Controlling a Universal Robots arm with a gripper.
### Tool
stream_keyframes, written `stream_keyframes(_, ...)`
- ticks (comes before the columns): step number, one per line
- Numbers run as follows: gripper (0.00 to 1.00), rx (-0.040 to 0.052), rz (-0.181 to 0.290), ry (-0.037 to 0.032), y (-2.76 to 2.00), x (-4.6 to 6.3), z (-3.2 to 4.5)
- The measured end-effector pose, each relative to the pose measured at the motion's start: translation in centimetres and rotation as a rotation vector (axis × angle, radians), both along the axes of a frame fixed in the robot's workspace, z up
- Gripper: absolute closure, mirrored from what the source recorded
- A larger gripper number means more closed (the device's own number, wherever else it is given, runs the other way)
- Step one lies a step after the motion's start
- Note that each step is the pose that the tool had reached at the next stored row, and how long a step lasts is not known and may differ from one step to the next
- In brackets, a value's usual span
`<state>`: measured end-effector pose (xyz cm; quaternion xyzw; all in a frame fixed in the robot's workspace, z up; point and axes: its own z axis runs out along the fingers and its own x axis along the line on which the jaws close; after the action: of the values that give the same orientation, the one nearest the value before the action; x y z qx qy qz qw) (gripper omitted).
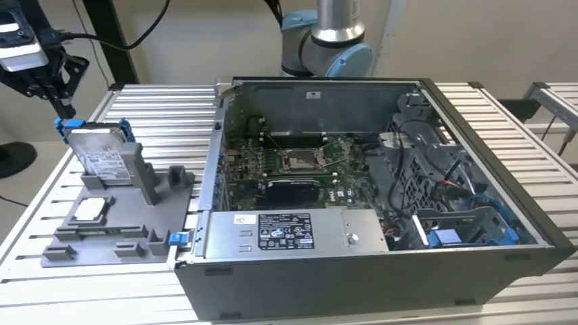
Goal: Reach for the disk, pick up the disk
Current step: 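Reach for the disk, then pick up the disk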
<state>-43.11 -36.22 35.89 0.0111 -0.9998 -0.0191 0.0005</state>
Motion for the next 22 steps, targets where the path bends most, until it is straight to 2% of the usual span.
stream_keyframes(12,1.00,0.0000,0.014,0.0001,-0.02,-0.04,0.00)
stream_keyframes(18,1.00,0.0000,0.054,0.0000,-0.02,-0.05,0.00)
stream_keyframes(22,1.00,0.0000,0.105,0.0000,-0.02,-0.10,0.00)
